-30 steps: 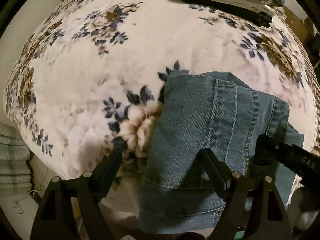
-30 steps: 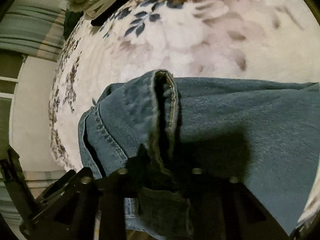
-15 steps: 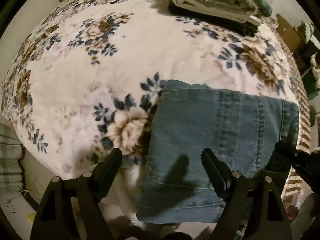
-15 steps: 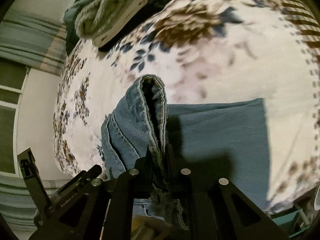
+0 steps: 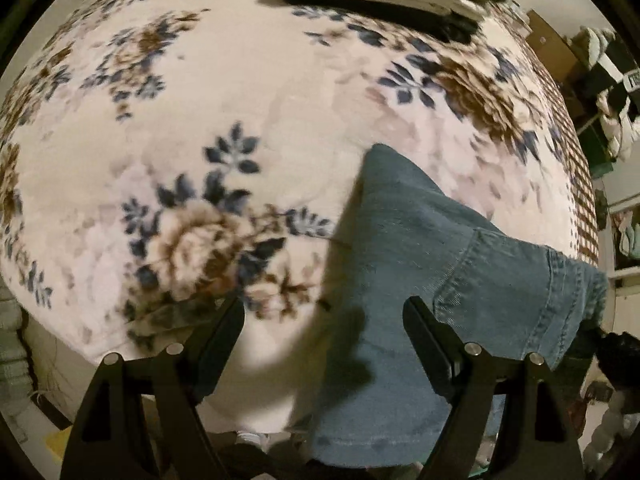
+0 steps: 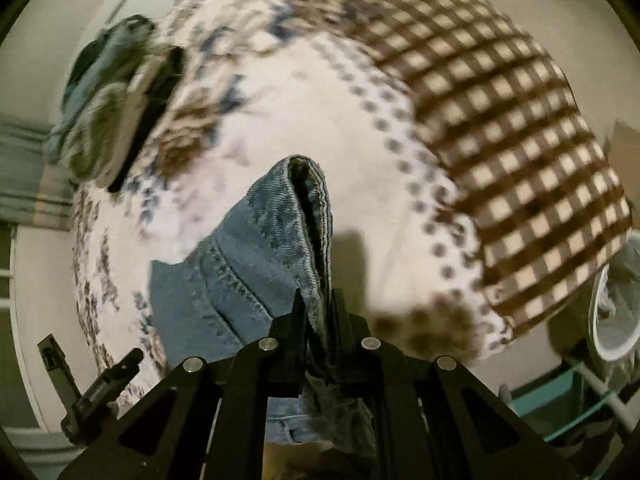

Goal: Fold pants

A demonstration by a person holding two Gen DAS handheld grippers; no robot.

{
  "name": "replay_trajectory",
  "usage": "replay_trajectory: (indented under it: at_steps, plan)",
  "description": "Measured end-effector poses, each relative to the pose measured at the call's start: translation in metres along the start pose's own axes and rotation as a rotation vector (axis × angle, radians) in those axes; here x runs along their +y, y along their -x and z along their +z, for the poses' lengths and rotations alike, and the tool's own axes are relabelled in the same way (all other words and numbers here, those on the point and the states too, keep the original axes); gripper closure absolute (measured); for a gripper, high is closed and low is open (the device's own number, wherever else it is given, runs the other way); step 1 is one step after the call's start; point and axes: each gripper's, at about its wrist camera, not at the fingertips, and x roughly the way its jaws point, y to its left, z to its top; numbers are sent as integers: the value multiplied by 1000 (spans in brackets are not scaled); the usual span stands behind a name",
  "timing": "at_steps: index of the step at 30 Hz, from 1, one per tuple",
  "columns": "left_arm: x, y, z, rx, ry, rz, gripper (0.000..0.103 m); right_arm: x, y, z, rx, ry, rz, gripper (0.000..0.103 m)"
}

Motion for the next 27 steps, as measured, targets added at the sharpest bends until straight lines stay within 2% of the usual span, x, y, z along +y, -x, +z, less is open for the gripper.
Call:
replay_trajectory:
  at_steps: [2,3,5,7,8,10,12,13,15,17,19,21,23,24,27]
  plan:
    - [-7,-10,2,18,-19,1,22,-19,-23,5,65,-18,-45,85]
    - [-11,-16,3,29,-31,7,22,-26,-33,7,98,-33,-70,75]
    - [-18,-31,6,65,-64,34,22,-38,-48,12,144,-42,-182,70]
    - [-20,-41,7,92,-85,48,22,-34,-47,17,139,14,-258,61]
    - [-21,-44,8,104,-93,53,22,-30,-41,19,120,23,-241,58]
    - [-20,-42,12,118,-90,33,22,-24,-29,24,82,15,-152,50]
    - [-17,-35,17,104,-62,-1,22,-18,-19,33,40,14,-68,37]
    - [-15,-31,21,91,-43,-21,22,-17,-18,38,26,16,-35,35]
    - [-14,-29,32,73,-10,-63,22,-18,-28,52,28,18,37,32]
    - [-15,-36,44,63,11,-90,22,-23,-48,63,82,-19,65,32]
    - [-18,-50,53,80,9,-96,22,-22,-64,68,108,-28,75,38]
    - [-19,-69,59,121,-3,-100,20,-10,-69,69,47,54,-55,42]
    - [-16,-77,62,142,2,-116,20,-14,-68,72,32,30,-119,42]
    - [-14,-75,62,141,3,-122,20,-19,-63,72,39,0,-111,41]
    - [-8,-60,55,124,8,-130,20,-34,-37,56,50,-72,-3,40]
